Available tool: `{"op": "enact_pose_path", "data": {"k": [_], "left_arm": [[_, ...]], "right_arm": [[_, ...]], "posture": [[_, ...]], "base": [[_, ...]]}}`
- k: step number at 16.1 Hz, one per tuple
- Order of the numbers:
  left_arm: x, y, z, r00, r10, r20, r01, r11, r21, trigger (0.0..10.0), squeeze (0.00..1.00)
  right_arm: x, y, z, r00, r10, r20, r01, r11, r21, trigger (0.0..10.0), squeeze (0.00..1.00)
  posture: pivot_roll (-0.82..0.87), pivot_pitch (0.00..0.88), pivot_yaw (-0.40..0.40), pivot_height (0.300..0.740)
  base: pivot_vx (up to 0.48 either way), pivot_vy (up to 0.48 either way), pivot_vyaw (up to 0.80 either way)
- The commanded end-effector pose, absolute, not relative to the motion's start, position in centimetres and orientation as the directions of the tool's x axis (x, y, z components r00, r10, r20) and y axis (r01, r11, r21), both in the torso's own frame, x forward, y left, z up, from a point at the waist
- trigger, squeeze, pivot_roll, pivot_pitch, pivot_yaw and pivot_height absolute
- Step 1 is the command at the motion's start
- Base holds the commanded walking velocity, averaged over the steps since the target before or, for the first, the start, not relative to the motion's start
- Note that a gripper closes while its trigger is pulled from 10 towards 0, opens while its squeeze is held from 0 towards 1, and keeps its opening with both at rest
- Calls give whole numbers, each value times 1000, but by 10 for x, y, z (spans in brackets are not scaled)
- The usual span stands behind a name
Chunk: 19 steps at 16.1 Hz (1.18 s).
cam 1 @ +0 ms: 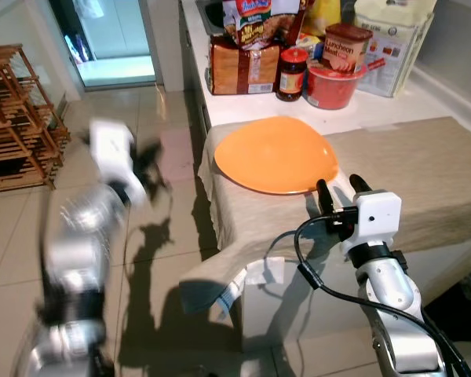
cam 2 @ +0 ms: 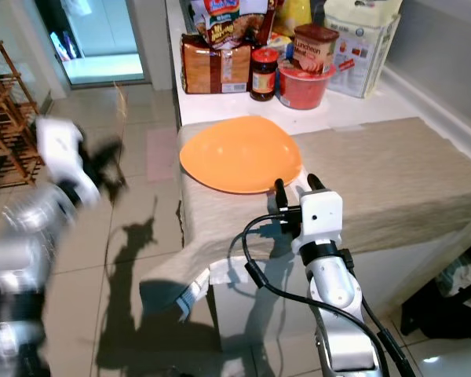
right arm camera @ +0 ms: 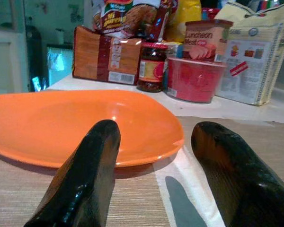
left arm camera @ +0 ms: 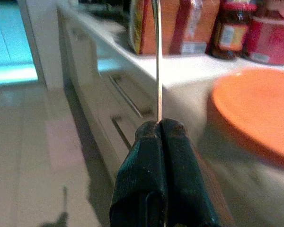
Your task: Setting the table
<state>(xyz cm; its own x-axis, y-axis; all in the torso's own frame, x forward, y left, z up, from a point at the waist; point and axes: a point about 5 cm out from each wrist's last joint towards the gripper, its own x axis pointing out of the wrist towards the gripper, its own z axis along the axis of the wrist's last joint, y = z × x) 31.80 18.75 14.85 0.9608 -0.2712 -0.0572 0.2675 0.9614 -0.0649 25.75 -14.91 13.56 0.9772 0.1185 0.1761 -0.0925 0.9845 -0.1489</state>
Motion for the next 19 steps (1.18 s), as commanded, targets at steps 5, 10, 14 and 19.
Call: {"op": "enact_pose_path", "data": {"k": [5,10,14,19], "left_arm": [[291,167,127,960,-259,-106,248,963,-107,0,0],[283,176,122,995,-94,25,90,986,140,0,0],[280,174,113,996,-77,45,67,978,200,0,0],[283,152,100,989,-145,-11,146,986,82,0,0]], "right_arm": [[260,-153,135,978,104,181,-78,986,-147,10000,0],[260,-160,130,978,82,190,-62,992,-108,10000,0],[260,-167,122,983,56,177,-35,992,-119,10000,0],[265,-171,110,988,38,152,-25,996,-86,10000,0]], "posture": [[39,0,36,740],[36,0,19,740],[32,0,16,740],[26,0,7,740]], "base": [[0,0,0],[0,0,0],[0,0,0],[0,0,0]]}}
